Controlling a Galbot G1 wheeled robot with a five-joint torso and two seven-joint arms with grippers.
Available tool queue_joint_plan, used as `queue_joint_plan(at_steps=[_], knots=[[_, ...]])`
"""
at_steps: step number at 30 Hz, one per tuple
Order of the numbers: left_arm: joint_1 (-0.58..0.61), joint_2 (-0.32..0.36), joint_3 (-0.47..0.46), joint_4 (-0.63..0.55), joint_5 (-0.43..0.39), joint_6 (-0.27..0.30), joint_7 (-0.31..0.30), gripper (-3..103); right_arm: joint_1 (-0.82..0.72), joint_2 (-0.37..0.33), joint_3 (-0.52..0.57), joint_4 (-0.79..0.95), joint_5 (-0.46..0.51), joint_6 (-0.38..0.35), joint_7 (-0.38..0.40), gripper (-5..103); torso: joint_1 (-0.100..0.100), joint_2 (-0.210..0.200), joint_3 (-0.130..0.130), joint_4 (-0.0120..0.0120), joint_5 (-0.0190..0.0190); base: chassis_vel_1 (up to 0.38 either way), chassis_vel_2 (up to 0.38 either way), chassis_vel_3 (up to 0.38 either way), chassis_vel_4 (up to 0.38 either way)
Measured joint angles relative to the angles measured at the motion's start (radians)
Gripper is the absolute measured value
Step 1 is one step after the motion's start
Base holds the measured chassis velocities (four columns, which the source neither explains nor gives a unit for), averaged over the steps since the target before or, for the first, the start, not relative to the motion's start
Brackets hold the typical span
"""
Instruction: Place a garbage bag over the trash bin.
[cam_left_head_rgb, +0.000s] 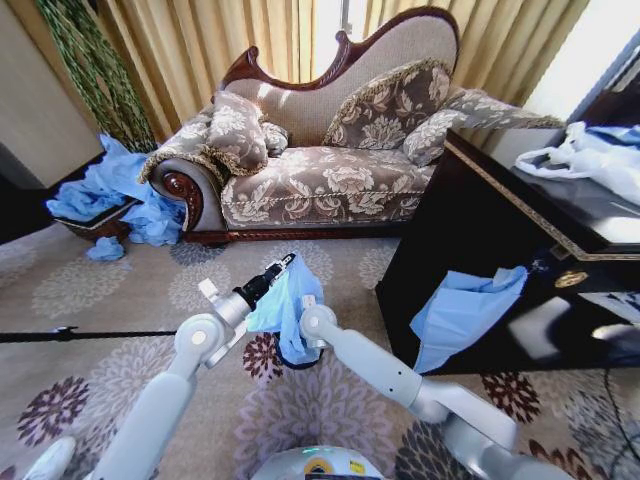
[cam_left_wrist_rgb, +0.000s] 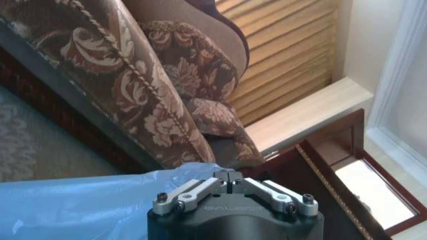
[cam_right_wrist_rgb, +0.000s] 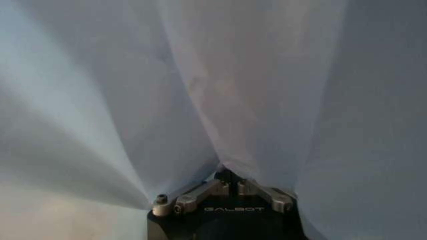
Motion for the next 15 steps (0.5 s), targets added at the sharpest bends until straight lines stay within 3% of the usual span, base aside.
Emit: queue_joint_plan(at_steps=[9,15], knots=[[-0.002,-0.008,0.027,0.031,0.04,0.004,0.008,0,-0.016,0.062,0.028,-0.1,-0.078,0.001,-0.043,0,0.0,0.0,0.0,0.0002,0.0,0.0,0.0,0.0,0.0],[-0.027,-0.018,0.049,0.054,0.057,0.004,0.009,0,-0.033,0.049,0.038,-0.102,-0.094,0.01,-0.048,0,0.0,0.0,0.0,0.0,0.0001,0.0,0.0,0.0,0.0]])
